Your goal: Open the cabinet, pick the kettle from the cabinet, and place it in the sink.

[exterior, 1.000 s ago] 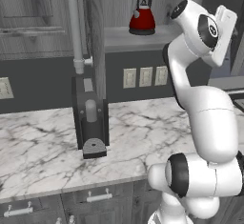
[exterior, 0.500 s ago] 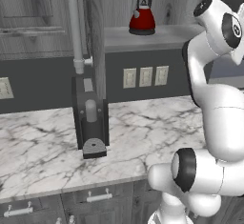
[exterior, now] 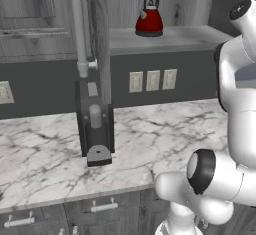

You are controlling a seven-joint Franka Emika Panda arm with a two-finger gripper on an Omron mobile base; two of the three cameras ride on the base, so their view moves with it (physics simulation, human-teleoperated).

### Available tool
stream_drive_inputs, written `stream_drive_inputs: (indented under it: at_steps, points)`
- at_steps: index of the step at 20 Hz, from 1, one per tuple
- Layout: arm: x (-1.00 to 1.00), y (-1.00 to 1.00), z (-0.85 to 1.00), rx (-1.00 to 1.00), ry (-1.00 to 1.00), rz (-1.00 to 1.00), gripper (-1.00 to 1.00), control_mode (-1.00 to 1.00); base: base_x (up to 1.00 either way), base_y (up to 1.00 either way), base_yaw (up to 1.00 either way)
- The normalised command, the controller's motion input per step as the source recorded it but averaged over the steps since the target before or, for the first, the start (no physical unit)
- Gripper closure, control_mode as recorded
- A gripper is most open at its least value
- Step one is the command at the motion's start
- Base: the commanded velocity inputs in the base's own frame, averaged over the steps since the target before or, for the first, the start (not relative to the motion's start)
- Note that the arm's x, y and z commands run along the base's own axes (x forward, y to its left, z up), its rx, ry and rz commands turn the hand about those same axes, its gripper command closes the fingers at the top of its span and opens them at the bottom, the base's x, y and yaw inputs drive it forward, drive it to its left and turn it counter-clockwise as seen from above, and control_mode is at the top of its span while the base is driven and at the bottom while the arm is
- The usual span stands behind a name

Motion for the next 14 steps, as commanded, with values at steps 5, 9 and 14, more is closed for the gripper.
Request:
stream_drive_inputs:
  at_steps: [5,9,14]
  points:
    - [-0.13,-0.69,0.00,0.05,0.00,-0.06,-1.00,-1.00,0.00,0.00,0.00]
    - [-0.07,-0.64,0.00,0.07,0.02,-0.02,-1.00,-1.00,0.00,0.00,0.00]
    - [0.00,-0.37,-0.09,0.01,0.12,-0.03,-1.00,-1.00,0.00,0.00,0.00]
